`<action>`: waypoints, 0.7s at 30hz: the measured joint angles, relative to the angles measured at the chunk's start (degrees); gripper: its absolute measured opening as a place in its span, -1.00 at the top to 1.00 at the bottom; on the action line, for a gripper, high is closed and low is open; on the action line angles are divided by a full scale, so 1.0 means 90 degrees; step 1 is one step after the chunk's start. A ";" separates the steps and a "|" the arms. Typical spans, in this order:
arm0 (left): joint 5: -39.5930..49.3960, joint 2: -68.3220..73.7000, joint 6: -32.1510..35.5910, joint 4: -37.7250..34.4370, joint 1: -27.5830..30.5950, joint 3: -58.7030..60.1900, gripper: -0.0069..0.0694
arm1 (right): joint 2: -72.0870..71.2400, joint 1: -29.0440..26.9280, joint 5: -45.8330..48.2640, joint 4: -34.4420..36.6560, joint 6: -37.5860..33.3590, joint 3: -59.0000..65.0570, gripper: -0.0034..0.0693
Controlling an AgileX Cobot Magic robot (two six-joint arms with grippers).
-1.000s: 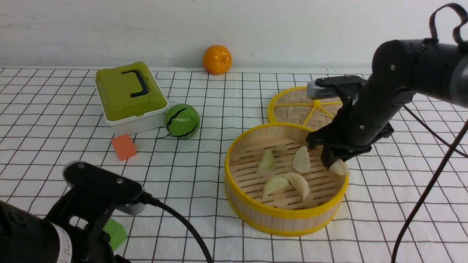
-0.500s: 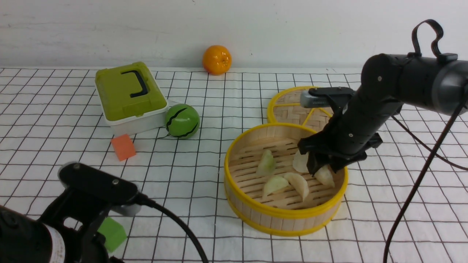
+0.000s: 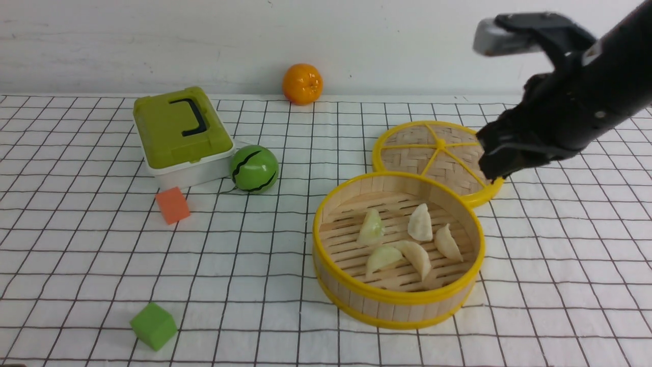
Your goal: Put the dumplings into the steamer on the table with the white tablecloth.
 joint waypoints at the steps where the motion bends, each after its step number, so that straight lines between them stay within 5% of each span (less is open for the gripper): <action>1: 0.0016 -0.0335 0.0000 0.0128 0.0000 0.0000 0.18 | -0.0474 0.0000 -0.0153 0.0124 -0.0114 0.0306 0.72; 7: 0.0047 -0.0887 -0.0008 0.0466 0.0000 0.0000 0.18 | -0.2190 0.0000 -0.1369 0.0621 -0.0501 0.1834 0.90; 21: 0.0125 -0.0888 -0.0014 0.0504 0.0000 0.0000 0.18 | -0.4873 0.0000 -0.3838 0.1515 -0.1427 0.4134 0.90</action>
